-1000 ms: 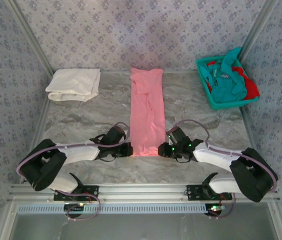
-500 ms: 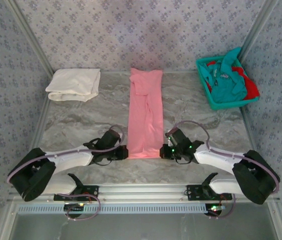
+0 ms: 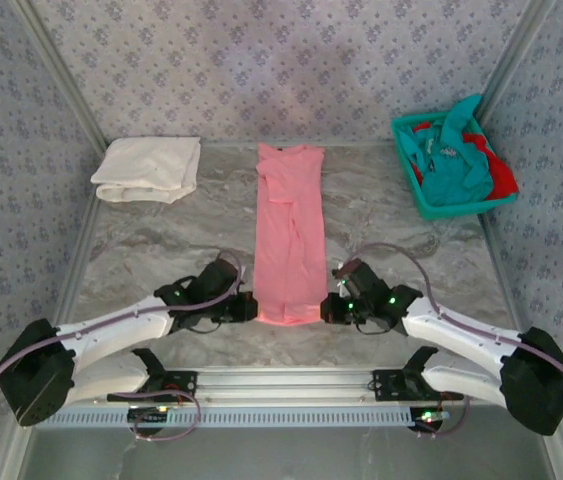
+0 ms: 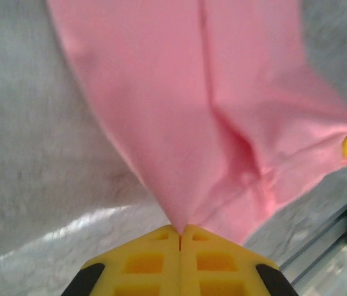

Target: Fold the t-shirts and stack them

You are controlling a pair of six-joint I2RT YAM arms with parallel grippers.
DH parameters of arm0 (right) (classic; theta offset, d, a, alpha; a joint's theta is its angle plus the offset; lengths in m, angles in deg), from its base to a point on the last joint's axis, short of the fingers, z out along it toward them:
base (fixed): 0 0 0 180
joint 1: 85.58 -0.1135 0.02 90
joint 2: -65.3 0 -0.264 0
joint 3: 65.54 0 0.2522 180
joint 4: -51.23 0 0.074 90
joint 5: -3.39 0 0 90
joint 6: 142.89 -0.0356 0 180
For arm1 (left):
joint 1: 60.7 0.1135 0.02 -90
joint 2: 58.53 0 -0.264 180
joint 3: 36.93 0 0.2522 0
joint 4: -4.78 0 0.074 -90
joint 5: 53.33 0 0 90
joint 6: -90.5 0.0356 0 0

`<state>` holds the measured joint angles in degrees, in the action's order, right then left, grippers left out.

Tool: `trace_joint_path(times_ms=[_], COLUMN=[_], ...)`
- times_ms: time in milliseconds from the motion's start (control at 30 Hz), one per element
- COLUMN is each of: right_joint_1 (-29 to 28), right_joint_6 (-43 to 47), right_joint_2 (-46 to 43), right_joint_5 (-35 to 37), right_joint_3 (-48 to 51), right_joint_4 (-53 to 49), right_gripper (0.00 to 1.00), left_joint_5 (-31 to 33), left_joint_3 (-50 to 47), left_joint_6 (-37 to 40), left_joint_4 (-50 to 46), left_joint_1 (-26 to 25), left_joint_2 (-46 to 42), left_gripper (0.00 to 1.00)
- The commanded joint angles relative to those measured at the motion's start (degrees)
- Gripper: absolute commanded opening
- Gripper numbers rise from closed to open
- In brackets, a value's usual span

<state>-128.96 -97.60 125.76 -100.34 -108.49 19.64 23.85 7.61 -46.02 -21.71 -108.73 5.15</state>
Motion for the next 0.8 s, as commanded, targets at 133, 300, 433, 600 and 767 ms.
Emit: trace_joint_path(times_ms=[133, 300, 433, 600, 767], right_joint_1=[11.4, 16.1, 18.4, 19.5, 21.1], right_joint_6=[9.2, 17.1, 19.0, 20.1, 20.9], right_joint_2=[10.7, 24.1, 33.1, 38.4, 43.6], right_joint_5=[-0.6, 0.8, -1.1, -0.2, -0.5], right_joint_3=[-15.3, -28.8, -36.6, -42.7, -48.0], right_joint_4=[-3.8, -3.6, -3.9, -3.8, -4.3], right_gripper=[0.00, 0.00, 0.00, 0.00, 0.00], left_joint_5=[-4.5, -7.3, -8.3, -9.8, -11.9], left_joint_3=[14.2, 23.4, 28.9, 33.3, 41.4], left_joint_6=[12.9, 19.0, 21.9, 23.4, 25.1], left_joint_4=[-2.5, 2.5, 3.7, 5.4, 4.5], left_joint_1=[13.5, 20.5, 22.7, 25.4, 27.4], left_joint_2=[6.6, 19.7, 27.5, 33.3, 40.6], left_gripper=[0.00, 0.00, 0.00, 0.00, 0.00])
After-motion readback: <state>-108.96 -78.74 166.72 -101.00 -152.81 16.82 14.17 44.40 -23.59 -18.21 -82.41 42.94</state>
